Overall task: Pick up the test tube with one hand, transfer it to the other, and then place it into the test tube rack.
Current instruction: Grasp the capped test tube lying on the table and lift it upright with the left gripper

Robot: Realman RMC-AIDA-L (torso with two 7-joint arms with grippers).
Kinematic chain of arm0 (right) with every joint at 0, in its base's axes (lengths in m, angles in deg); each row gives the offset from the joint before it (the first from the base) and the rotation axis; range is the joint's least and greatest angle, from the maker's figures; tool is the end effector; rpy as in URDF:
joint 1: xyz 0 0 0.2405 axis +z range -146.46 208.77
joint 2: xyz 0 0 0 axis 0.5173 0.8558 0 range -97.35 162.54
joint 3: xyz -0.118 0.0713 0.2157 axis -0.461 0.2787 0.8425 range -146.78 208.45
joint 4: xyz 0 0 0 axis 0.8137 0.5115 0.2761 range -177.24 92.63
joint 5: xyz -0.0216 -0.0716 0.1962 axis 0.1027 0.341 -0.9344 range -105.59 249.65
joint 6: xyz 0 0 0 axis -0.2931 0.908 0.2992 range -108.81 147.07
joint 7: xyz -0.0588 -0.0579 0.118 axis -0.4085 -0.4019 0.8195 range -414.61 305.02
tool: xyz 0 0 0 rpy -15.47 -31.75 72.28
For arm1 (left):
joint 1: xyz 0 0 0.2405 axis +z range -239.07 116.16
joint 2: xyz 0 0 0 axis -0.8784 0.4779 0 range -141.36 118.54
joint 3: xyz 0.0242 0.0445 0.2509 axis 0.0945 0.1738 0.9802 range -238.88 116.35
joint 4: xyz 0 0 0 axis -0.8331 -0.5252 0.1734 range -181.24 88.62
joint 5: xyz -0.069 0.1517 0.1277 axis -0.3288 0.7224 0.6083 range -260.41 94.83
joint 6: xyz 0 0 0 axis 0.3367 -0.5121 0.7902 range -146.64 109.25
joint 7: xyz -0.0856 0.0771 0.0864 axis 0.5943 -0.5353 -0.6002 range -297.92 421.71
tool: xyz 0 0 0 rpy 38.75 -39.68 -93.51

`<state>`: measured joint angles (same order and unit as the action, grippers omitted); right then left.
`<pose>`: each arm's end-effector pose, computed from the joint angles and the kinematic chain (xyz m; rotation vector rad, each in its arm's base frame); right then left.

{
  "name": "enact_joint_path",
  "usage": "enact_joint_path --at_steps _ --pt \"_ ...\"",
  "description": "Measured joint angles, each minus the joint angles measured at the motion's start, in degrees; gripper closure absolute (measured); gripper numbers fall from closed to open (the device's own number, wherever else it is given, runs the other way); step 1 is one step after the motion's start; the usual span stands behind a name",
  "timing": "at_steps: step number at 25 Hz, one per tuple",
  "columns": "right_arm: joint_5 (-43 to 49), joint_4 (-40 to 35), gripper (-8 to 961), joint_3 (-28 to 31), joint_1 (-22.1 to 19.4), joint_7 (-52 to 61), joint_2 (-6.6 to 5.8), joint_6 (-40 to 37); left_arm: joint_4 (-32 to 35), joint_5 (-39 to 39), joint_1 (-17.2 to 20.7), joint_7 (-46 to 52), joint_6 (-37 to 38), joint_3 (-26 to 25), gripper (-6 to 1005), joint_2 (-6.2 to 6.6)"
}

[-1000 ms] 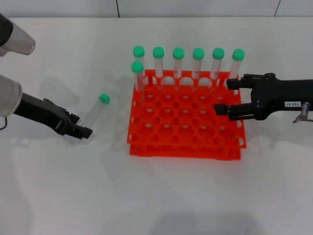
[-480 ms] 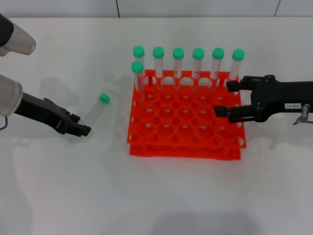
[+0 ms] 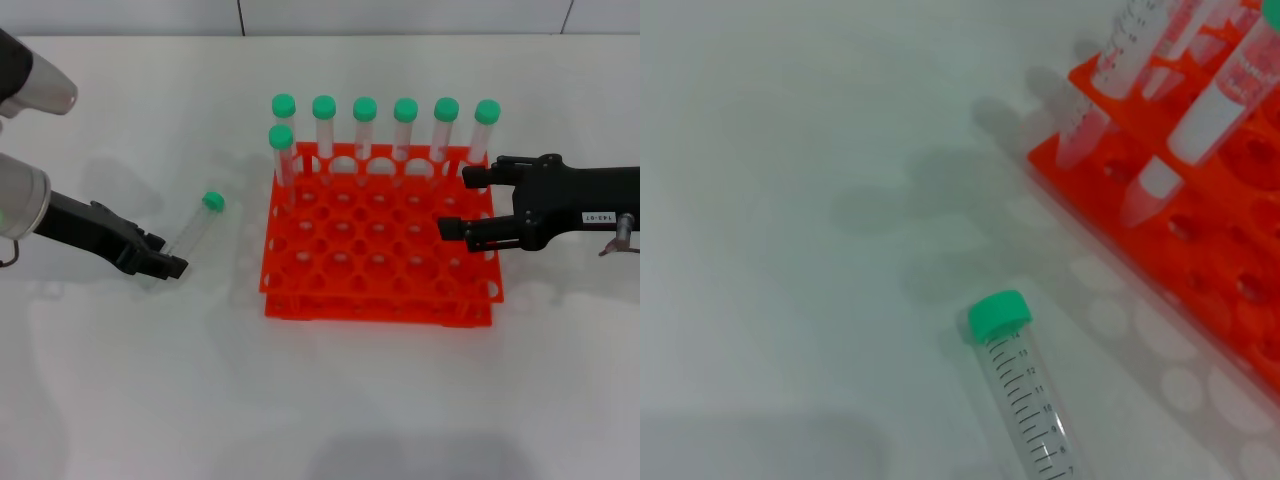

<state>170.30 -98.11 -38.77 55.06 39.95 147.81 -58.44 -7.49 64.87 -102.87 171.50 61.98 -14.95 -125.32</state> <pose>0.2212 0.3438 0.0079 -2.7631 0.5460 0.5591 -0.2861 0.3732 0.0157 -2.7114 -1.0071 0.2403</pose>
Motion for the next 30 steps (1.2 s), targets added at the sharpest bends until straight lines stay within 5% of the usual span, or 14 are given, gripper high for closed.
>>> enact_joint_path --at_steps 30 --pt "0.0 -0.2 99 0.5 -0.1 0.0 -0.05 -0.1 -0.4 0.9 -0.5 1.9 -2.4 0.0 818 -0.24"
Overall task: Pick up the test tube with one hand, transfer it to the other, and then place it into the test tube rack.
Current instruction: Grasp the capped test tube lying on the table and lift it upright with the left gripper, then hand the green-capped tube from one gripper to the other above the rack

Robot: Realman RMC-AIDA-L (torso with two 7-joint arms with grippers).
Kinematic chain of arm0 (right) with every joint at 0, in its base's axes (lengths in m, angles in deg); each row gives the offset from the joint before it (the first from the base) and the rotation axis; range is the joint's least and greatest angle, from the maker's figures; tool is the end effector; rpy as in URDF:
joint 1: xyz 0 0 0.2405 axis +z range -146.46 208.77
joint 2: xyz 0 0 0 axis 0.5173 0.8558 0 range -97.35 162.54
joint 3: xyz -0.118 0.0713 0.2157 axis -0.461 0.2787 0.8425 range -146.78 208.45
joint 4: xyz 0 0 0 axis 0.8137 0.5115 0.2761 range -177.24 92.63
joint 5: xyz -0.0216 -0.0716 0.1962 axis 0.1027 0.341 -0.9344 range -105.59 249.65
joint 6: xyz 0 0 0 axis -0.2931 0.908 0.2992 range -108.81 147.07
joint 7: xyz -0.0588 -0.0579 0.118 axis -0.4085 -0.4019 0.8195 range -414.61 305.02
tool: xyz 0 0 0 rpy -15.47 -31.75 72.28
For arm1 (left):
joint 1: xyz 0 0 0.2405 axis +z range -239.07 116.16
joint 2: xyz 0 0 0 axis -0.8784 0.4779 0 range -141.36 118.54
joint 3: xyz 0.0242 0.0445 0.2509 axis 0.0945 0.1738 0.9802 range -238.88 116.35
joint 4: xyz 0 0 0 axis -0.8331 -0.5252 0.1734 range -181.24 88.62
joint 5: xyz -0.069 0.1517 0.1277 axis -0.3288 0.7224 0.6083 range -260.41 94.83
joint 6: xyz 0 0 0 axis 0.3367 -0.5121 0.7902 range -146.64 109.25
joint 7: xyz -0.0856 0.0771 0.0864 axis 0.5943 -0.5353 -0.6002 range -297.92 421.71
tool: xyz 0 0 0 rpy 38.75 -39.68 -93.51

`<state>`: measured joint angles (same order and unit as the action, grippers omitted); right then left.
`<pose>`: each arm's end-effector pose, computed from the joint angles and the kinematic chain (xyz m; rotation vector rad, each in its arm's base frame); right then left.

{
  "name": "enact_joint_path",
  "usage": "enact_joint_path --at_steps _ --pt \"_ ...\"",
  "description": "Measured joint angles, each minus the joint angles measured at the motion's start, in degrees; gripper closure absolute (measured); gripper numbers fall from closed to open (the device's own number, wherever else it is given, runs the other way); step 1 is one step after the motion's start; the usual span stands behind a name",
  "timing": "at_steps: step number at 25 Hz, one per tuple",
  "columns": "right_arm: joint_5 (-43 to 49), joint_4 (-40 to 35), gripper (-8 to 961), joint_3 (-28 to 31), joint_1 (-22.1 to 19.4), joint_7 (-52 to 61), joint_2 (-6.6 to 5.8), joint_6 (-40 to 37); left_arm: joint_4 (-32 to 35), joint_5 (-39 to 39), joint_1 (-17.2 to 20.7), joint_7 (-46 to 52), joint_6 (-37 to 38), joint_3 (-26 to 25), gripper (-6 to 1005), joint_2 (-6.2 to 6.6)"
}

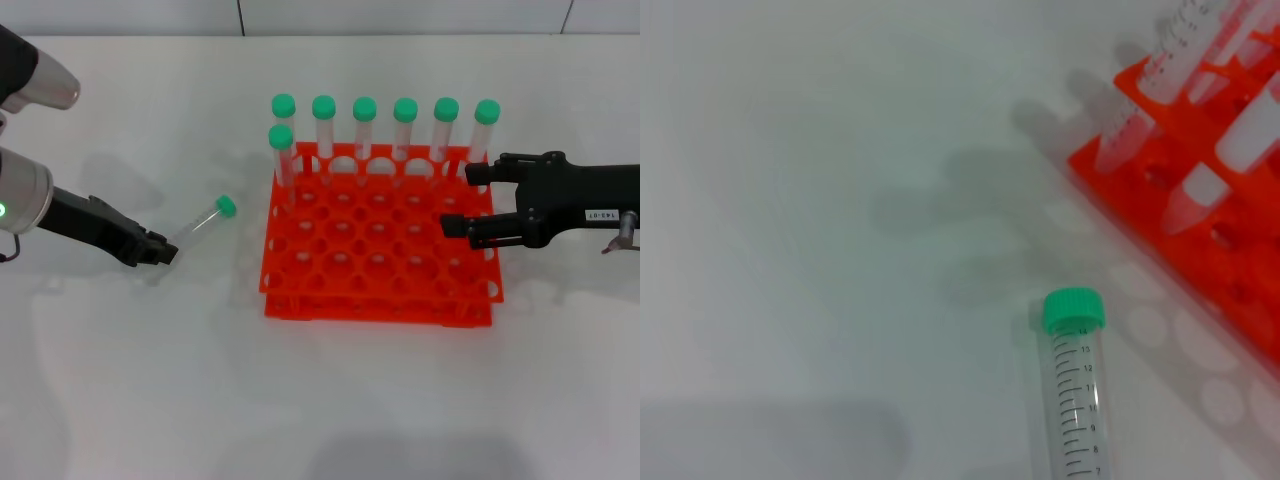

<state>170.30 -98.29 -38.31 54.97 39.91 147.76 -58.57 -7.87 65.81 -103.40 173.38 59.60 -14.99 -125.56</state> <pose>0.2217 0.3443 0.0102 -2.7561 0.5446 0.5625 -0.2867 0.3788 0.0144 -2.6649 -1.0256 0.2505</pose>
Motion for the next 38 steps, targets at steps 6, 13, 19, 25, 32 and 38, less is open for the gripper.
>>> enact_joint_path --at_steps 6,13,19,25,32,38 --pt "0.0 0.0 99 0.0 0.0 -0.1 -0.03 0.2 0.6 -1.9 0.0 0.4 -0.3 -1.0 820 0.45" --pt "-0.1 0.0 99 0.0 0.0 -0.1 -0.04 0.3 4.3 -4.3 1.6 -0.2 -0.3 -5.9 820 0.77" --pt "-0.2 0.0 99 0.2 0.0 -0.1 0.00 0.6 8.7 -13.1 4.3 -1.2 -1.1 -7.9 820 1.00" --pt "-0.7 -0.2 99 0.7 0.1 -0.1 0.04 0.7 11.9 -27.0 6.2 -5.7 -1.9 -8.3 821 0.75" --pt "-1.7 -0.9 99 0.9 0.5 -1.2 0.05 0.7 11.3 -38.1 5.4 -15.4 -3.4 -7.9 821 -1.49" --pt "-2.4 -1.1 99 2.8 0.3 -3.2 0.08 0.5 4.3 -44.4 2.1 -23.4 -3.5 -6.9 821 -2.51"
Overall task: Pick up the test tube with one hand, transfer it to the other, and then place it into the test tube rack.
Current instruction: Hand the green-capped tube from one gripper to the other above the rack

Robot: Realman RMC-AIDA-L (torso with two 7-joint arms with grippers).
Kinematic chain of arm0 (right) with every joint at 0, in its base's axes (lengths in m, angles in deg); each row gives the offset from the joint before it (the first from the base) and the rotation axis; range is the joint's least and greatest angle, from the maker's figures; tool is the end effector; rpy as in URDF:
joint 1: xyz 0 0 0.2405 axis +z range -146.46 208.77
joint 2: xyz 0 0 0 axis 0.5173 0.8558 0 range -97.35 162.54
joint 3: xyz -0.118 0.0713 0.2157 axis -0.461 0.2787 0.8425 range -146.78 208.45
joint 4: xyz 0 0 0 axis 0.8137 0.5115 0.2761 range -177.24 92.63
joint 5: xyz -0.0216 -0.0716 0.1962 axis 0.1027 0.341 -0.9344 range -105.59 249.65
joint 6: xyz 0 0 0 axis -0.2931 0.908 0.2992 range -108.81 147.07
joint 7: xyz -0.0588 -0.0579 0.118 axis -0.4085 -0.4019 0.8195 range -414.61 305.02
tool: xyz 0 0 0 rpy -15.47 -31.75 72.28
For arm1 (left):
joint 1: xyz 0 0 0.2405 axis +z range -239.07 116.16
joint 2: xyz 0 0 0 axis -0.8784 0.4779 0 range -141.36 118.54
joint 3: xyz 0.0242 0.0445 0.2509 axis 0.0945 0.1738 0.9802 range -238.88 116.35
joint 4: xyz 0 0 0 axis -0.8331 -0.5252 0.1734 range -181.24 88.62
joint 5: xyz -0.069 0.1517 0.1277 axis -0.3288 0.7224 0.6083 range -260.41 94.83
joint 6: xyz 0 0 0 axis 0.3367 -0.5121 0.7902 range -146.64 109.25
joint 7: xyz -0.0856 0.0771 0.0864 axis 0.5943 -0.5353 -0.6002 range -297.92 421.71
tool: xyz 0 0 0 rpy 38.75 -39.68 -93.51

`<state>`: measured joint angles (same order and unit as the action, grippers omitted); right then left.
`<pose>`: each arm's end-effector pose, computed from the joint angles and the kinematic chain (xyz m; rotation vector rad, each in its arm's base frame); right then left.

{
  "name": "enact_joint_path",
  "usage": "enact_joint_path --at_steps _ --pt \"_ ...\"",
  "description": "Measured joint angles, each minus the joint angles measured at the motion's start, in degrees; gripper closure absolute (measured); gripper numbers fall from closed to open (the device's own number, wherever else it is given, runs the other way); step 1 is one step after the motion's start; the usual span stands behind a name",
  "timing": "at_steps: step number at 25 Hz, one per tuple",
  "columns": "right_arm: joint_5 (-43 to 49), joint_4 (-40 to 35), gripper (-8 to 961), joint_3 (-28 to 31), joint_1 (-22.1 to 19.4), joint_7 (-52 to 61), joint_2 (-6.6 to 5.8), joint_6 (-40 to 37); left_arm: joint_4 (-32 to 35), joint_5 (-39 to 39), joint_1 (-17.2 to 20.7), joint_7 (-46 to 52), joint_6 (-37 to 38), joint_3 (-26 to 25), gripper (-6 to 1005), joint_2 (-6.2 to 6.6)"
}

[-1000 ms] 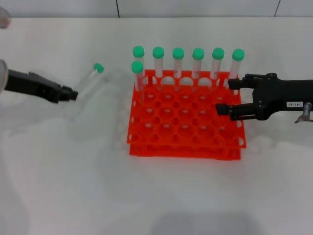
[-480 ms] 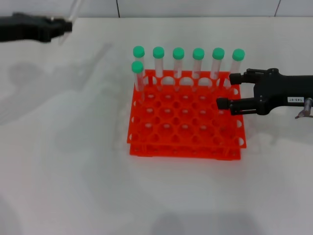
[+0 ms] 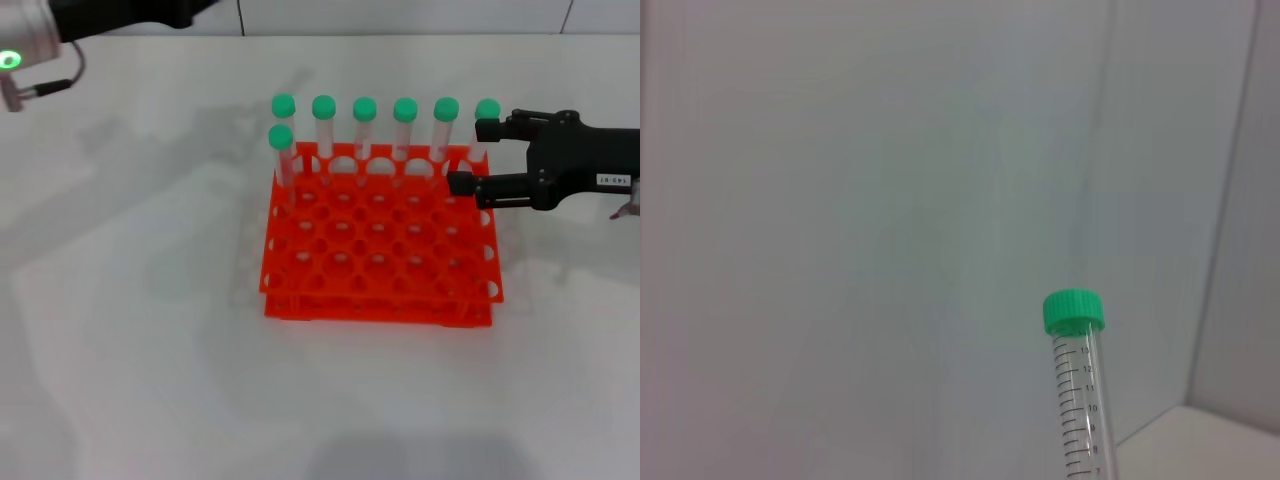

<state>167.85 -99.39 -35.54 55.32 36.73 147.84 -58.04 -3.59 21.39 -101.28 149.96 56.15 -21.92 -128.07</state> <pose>0.2141 0.3536 0.0253 -2.6873 0.4517 0.6305 -0.2002 0.4207 0.0562 -2.4237 -0.5421 -0.8029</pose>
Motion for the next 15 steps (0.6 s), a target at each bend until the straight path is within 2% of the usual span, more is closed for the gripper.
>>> enact_joint_path --at_steps 3,6,10,15 --pt "-0.1 -0.1 99 0.0 0.0 -0.8 -0.01 0.1 -3.9 -1.7 -1.6 -3.3 0.2 0.4 821 -0.22" --pt "-0.1 -0.1 99 0.7 0.0 -1.3 -0.08 0.2 -5.4 -3.0 -2.3 -6.2 1.1 1.0 821 -1.11" --pt "-0.1 -0.6 99 2.7 -0.3 -1.9 -0.16 -0.1 -6.9 -5.3 -2.4 -10.3 4.2 2.0 821 -1.89" --pt "-0.1 -1.2 99 4.5 -0.7 -3.0 -0.24 -0.4 -9.3 -6.6 -1.7 -14.2 6.9 2.0 821 -2.12"
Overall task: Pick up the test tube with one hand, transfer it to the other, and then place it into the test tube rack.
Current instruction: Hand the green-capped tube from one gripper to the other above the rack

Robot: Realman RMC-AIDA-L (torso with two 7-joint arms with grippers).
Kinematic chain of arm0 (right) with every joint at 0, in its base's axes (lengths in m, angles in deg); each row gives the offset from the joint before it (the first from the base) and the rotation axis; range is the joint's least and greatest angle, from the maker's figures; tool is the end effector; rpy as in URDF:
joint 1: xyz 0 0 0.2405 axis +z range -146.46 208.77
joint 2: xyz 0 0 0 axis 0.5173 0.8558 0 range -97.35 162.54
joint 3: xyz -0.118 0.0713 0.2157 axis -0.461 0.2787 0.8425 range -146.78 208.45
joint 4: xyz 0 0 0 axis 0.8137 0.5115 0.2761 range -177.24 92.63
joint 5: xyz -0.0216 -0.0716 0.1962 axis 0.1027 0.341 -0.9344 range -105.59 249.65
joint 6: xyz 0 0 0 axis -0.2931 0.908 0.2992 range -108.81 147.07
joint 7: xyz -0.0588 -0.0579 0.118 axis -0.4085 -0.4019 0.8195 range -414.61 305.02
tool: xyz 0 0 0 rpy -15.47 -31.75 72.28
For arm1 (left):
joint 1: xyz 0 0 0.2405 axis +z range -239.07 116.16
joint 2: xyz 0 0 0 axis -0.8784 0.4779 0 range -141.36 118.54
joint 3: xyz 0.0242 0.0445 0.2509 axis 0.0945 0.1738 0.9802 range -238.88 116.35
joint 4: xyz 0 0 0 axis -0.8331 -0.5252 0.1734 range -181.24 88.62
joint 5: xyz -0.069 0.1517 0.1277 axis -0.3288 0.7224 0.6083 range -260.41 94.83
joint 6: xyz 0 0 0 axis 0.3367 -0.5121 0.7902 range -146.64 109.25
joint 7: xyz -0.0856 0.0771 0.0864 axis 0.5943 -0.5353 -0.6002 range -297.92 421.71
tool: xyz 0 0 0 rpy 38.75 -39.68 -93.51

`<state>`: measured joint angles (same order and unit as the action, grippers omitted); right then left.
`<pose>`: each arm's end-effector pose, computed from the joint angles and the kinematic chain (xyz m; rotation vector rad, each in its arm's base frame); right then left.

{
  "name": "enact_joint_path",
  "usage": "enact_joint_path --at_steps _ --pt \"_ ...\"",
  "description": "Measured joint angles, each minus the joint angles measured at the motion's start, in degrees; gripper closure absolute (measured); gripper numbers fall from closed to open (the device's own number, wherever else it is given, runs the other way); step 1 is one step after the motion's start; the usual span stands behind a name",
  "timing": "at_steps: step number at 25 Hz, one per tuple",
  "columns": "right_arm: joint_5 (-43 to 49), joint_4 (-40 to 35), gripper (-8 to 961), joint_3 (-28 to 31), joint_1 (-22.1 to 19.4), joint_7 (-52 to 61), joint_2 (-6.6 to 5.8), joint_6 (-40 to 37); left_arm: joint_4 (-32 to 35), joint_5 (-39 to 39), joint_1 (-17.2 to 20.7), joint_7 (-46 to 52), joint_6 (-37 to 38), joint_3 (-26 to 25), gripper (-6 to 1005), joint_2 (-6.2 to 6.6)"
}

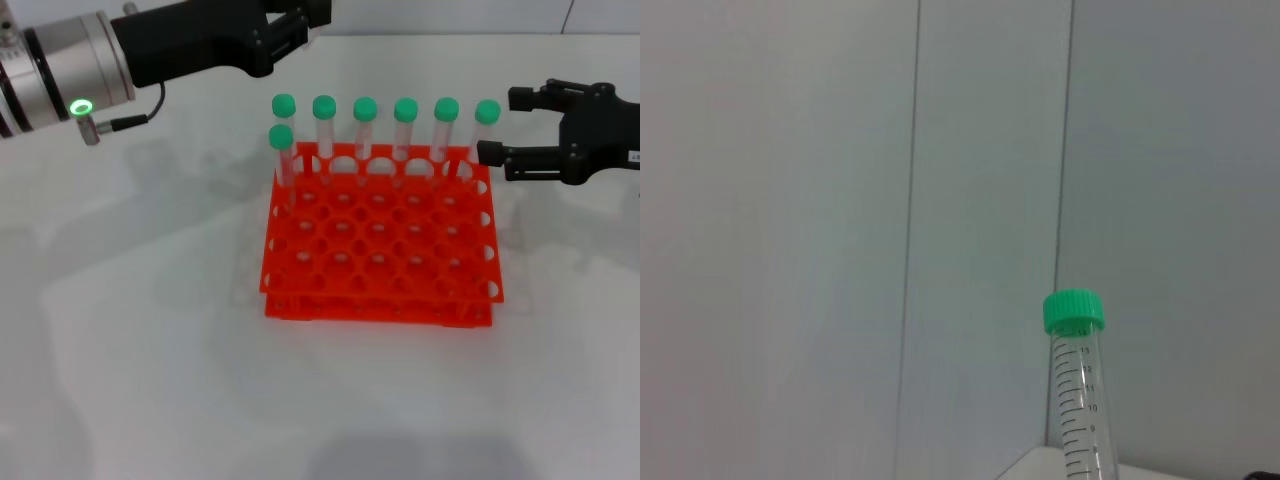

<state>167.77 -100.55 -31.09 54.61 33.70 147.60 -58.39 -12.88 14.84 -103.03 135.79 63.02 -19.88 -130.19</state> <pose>0.2208 0.3576 0.0461 -2.6078 0.3896 0.6396 -0.1782 0.3981 0.0110 -2.5523 -0.3477 -0.9862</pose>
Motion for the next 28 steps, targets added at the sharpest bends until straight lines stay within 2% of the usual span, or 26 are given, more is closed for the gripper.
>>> enact_joint_path --at_steps 8,28 --pt "0.0 -0.3 99 1.8 -0.3 -1.4 -0.04 0.0 -5.6 -1.5 0.3 -5.8 1.0 0.0 822 -0.09" --pt "-4.4 -0.5 99 3.9 -0.3 -4.9 -0.03 -0.9 -6.9 -1.0 3.3 -10.7 4.7 0.0 822 -0.02"
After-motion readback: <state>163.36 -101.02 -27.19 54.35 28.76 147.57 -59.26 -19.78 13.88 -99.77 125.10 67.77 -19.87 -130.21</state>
